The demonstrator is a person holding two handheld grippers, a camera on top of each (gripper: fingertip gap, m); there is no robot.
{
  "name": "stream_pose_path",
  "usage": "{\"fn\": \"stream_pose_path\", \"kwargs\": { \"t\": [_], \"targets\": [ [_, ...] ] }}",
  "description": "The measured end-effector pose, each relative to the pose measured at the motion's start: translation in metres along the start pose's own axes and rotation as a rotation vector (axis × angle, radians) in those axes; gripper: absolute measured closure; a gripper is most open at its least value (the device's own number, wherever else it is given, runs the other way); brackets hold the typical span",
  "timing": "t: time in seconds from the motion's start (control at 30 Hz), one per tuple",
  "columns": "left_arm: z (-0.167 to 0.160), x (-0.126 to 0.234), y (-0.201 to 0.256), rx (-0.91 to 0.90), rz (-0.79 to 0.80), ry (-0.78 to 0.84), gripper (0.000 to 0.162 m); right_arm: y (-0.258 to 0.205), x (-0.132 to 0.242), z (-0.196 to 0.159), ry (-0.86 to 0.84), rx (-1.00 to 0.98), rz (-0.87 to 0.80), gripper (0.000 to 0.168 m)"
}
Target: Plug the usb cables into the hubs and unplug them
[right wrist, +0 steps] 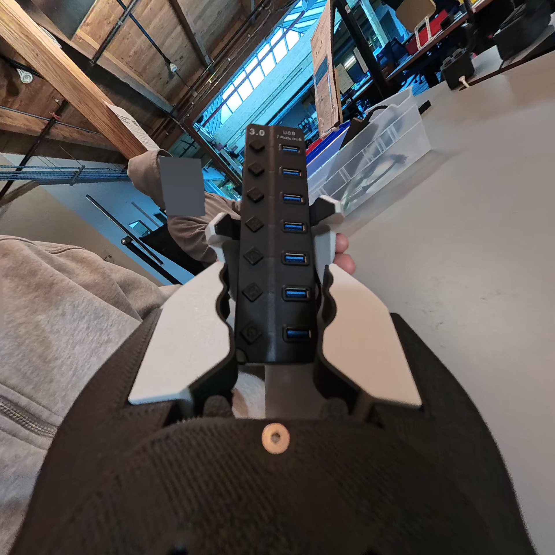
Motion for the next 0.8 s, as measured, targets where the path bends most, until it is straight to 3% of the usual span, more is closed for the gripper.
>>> {"fn": "stream_pose_path", "kwargs": {
  "t": [0.23, 0.43, 0.67, 0.8],
  "targets": [
    [0.002, 0.006, -0.001, -0.023, 0.035, 0.008, 0.097, 0.005, 0.005, 0.011, 0.058, -0.044, -0.001, 0.109],
    [0.01, 0.031, 0.005, -0.078, 0.124, 0.059, 0.097, 0.017, -0.004, 0.029, 0.108, -0.035, -0.007, 0.113],
    [0.022, 0.075, 0.02, -0.143, 0.279, 0.174, 0.097, 0.018, -0.052, 0.036, 0.008, 0.179, -0.018, 0.119],
    [0.025, 0.093, 0.029, -0.157, 0.332, 0.226, 0.096, 0.011, -0.094, 0.058, -0.038, 0.295, -0.017, 0.124]
  ]
}}
Point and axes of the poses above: each gripper's, where its closed fingertips meet, x back along the fingers, z out of its top, y = z × x across the jaws, the point moved 3 cm from there along x, back along the fingers, and after that the axes turned 4 degrees about -z, right-handed, at the moved point
